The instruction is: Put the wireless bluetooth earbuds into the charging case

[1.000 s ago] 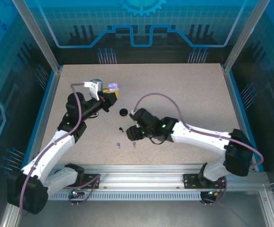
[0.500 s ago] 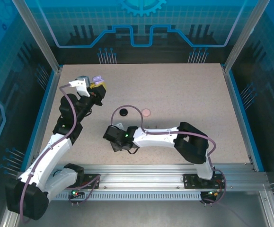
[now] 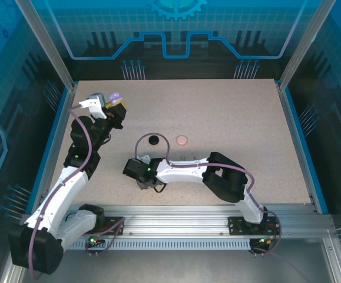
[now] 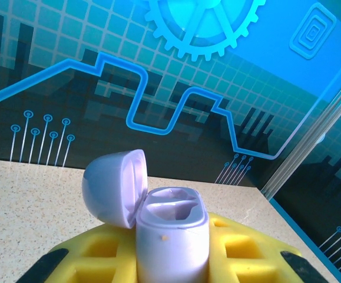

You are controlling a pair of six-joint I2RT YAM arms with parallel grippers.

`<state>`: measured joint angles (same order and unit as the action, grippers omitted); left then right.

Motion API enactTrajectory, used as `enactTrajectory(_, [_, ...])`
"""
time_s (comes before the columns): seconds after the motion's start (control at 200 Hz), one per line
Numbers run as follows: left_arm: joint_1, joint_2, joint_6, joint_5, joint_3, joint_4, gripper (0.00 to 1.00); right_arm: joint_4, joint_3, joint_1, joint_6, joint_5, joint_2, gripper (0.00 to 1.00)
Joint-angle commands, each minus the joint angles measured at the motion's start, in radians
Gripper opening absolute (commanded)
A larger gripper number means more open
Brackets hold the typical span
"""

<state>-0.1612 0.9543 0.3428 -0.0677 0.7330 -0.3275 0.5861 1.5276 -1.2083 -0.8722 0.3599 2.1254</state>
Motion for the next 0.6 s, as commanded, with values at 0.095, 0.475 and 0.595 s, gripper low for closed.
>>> enactTrajectory(0.095, [0.017,-0.005,0.013,-0.015,0.011,-0.038,0.0,0.035,0.04,0.001,-0.024,0.021,0.035,0.39])
enactTrajectory(0.475, [0.022,-0.002,0.023,-0.028,0.005,-0.046,0.0,0.054,0.069,0.003,-0.026,0.02,0.065,0.33])
enactTrajectory(0.595, [0.022,-0.002,0.023,-0.031,0.006,-0.047,0.0,0.059,0.074,0.004,-0.025,0.018,0.073,0.31])
